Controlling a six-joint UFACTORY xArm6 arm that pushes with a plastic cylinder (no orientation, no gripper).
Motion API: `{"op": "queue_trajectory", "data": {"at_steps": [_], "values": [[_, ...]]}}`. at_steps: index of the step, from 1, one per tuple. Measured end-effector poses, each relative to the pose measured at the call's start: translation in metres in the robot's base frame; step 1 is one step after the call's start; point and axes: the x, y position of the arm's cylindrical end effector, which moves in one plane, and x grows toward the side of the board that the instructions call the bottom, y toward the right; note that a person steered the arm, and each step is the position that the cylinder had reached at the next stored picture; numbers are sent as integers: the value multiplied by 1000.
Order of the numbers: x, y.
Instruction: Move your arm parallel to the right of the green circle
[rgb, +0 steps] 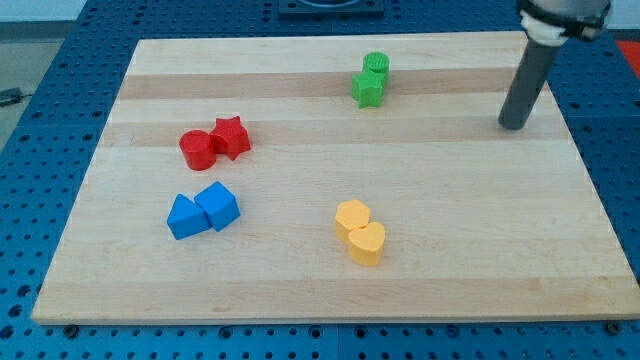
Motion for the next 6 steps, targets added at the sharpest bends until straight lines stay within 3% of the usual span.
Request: {"op": "queue_trajectory", "data": {"at_steps": [2, 6], "values": [[-89, -3], [-82, -105]]}}
